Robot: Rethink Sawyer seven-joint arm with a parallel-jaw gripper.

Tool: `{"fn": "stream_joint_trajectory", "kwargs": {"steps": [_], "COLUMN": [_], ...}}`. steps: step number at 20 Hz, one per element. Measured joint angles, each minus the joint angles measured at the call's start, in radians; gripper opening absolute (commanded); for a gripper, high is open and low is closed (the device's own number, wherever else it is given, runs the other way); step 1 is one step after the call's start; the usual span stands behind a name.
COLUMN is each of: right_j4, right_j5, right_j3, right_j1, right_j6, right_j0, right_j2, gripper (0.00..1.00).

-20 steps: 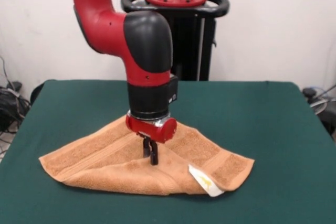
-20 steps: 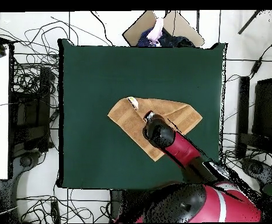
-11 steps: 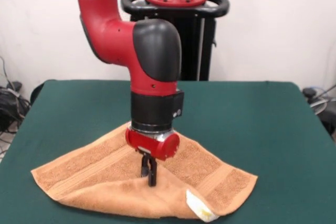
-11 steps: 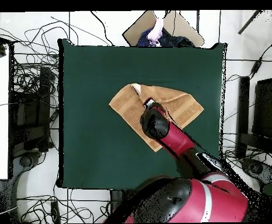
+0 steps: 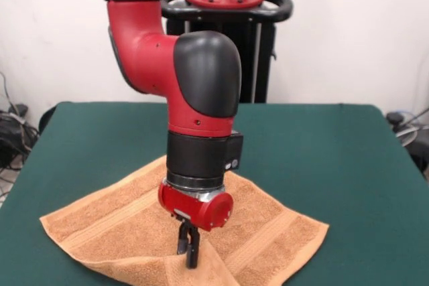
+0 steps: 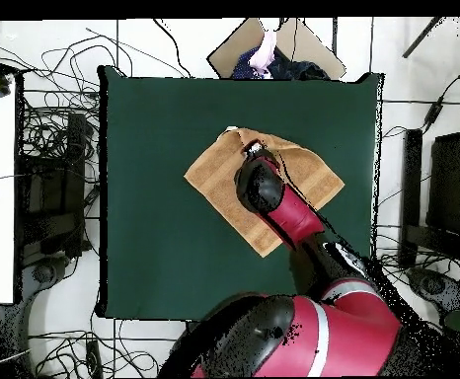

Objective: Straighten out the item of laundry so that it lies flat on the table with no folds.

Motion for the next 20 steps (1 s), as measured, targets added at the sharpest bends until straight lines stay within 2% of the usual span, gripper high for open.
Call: {"fn": "stream_joint_trajectory", "kwargs": {"steps": [11, 20], "right_j4": [0.019, 0.019], "right_j5": [0.022, 0.022], "right_j3": [-0.01, -0.107], "right_j1": [0.001, 0.075], "right_j6": [0.0, 0.0], "right_j0": [-0.002, 0.005], "right_j2": [-0.003, -0.003], "gripper": [0.0, 0.0]}}
